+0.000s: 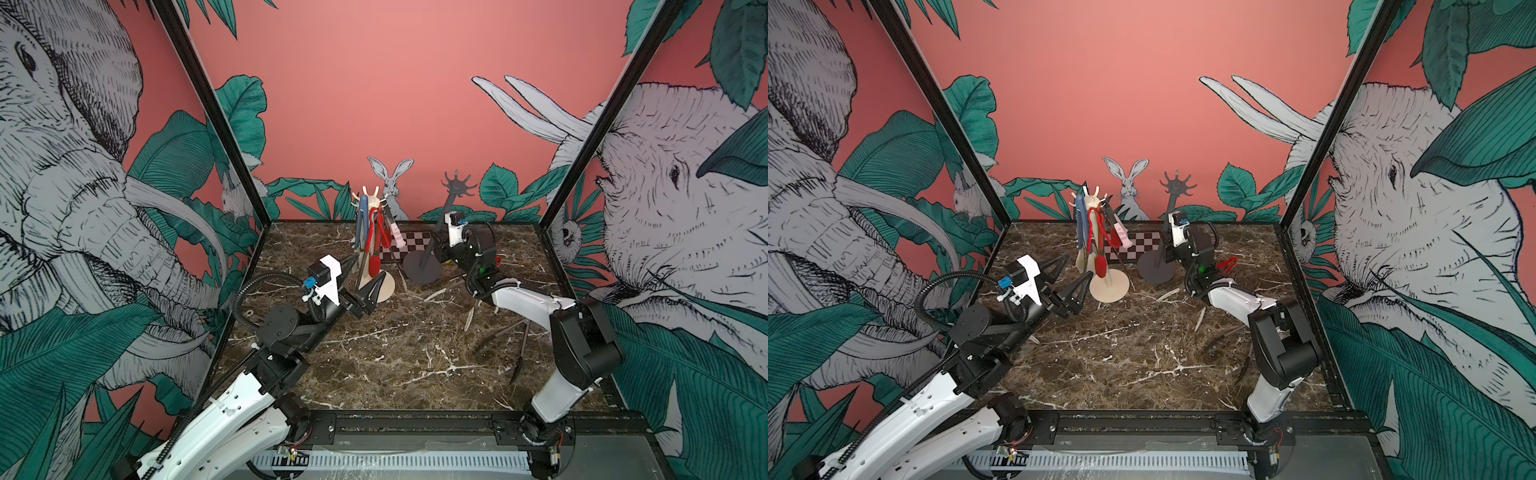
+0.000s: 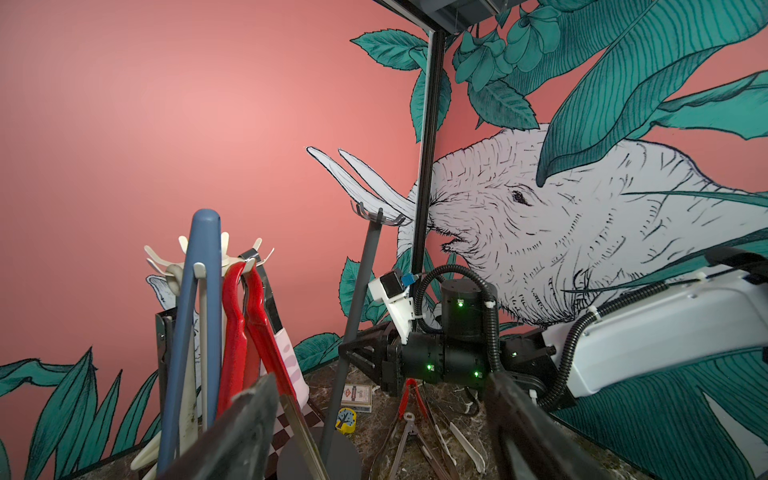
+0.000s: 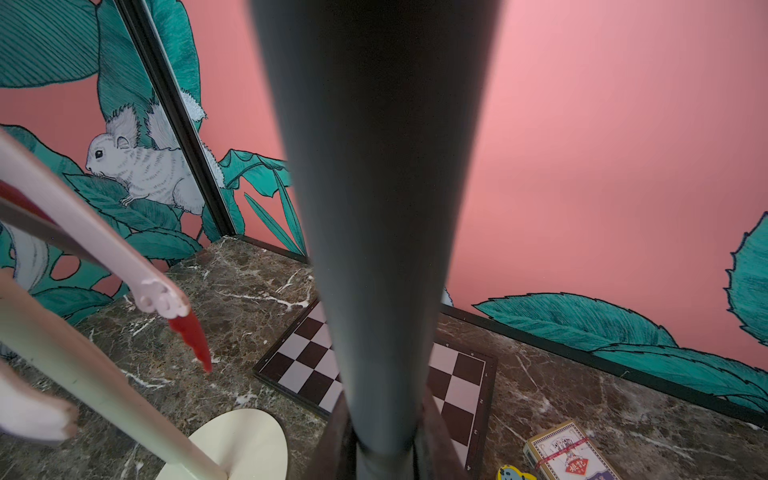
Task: Hang food tongs on kitchen utensil racks
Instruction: Place the rack at the center of the board.
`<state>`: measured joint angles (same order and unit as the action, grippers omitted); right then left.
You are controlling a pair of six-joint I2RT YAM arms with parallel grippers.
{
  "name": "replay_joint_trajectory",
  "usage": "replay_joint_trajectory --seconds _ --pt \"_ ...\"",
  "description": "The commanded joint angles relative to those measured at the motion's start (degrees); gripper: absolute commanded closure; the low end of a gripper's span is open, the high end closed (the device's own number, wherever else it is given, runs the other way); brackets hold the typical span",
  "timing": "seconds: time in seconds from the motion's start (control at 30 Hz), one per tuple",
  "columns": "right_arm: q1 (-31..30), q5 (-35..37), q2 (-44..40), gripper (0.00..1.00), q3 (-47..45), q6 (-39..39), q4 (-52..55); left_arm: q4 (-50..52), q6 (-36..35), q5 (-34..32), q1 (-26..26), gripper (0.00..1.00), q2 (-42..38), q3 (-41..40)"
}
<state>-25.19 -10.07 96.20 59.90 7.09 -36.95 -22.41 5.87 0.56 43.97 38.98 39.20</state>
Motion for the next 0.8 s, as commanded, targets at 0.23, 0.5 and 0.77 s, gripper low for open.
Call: replay_joint_trajectory --seconds 0.23,0.5,0.77 --pt "-0.23 -1.34 -8.19 1.0 -3.36 0.53 -7.09 -1.71 -0.22 -0.06 -0.02 0.2 -0.68 -0.7" --pt "-0.25 -1.02 -11.15 1.0 -5.07 -2.64 -3.04 -2.15 0.14 0.24 -0.02 0.21 -0.37 -0.87" --pt "-0.23 0.84 -11.21 1.0 -3.43 -8.41 3.53 -2.72 0.62 0.5 -0.01 0.2 -0.05 -0.89"
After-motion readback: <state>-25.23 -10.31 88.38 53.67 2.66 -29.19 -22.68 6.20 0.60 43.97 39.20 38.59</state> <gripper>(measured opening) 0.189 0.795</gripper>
